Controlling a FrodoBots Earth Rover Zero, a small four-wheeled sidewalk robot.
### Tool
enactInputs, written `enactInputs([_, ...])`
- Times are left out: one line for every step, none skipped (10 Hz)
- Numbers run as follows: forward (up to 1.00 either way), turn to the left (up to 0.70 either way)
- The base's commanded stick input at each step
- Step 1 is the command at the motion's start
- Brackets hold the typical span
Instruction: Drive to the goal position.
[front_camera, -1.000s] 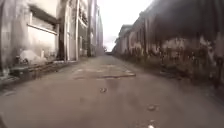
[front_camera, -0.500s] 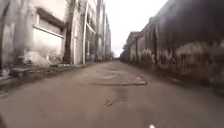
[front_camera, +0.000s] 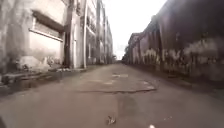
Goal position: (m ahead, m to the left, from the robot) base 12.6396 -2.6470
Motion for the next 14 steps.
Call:
enactInputs([0.7, 0.0])
enactInputs([0.7, 0.0])
enactInputs([0.7, 0.0])
enactInputs([0.7, 0.0])
enactInputs([0.7, 0.0])
enactInputs([0.7, 0.0])
enactInputs([0.7, 0.0])
enactInputs([0.7, 0.0])
enactInputs([0.7, -0.11])
enactInputs([0.7, -0.24])
enactInputs([0.7, -0.34])
enactInputs([0.7, -0.15])
enactInputs([0.7, 0.0])
enactInputs([0.7, 0.0])
